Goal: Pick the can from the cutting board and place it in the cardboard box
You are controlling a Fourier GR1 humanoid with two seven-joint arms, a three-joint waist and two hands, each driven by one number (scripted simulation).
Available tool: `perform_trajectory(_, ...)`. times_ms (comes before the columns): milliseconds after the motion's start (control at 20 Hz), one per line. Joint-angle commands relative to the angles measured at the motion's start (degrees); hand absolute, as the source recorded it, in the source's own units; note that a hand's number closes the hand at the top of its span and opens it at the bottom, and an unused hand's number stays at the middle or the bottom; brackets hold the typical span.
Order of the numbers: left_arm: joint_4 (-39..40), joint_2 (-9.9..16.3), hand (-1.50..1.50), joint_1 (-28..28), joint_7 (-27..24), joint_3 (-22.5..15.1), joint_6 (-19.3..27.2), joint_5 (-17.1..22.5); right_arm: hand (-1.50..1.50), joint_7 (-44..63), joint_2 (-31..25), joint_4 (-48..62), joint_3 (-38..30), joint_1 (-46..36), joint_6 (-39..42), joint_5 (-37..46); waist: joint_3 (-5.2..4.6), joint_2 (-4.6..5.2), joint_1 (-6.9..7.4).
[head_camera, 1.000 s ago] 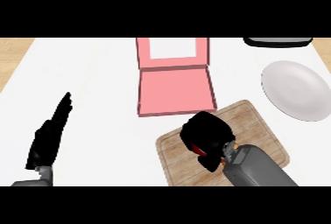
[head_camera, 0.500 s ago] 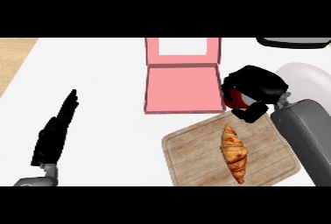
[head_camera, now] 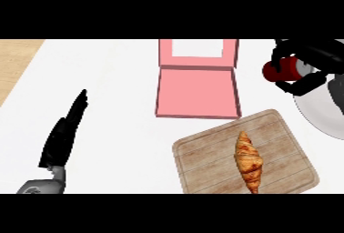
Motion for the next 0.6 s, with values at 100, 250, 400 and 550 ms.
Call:
perform_trajectory(100,0.3,-0.1,0.0,-0.4,0.3,0.3,0.0,0.1,1.5,-14.8,0.3,10.0,-7.5,-7.7,8.1,-11.1,-0.05,-0.51,-0.16)
perform_trajectory(250,1.2,0.5,0.0,-0.2,-0.5,0.8,-0.2,0.1,1.5,-17.3,2.3,13.0,-7.9,-10.6,12.7,-14.5,-0.15,-0.67,-0.38)
perform_trajectory(400,1.6,0.7,0.0,-1.4,0.0,1.2,-0.2,0.0,1.5,-18.6,2.0,14.4,-7.5,-14.1,17.1,-17.1,-0.21,-1.0,-1.23)
perform_trajectory(550,2.6,0.6,0.0,0.7,-1.3,1.6,-0.9,0.9,1.5,-17.1,2.8,15.7,-6.4,-17.8,19.6,-18.7,-0.28,-1.13,-1.09)
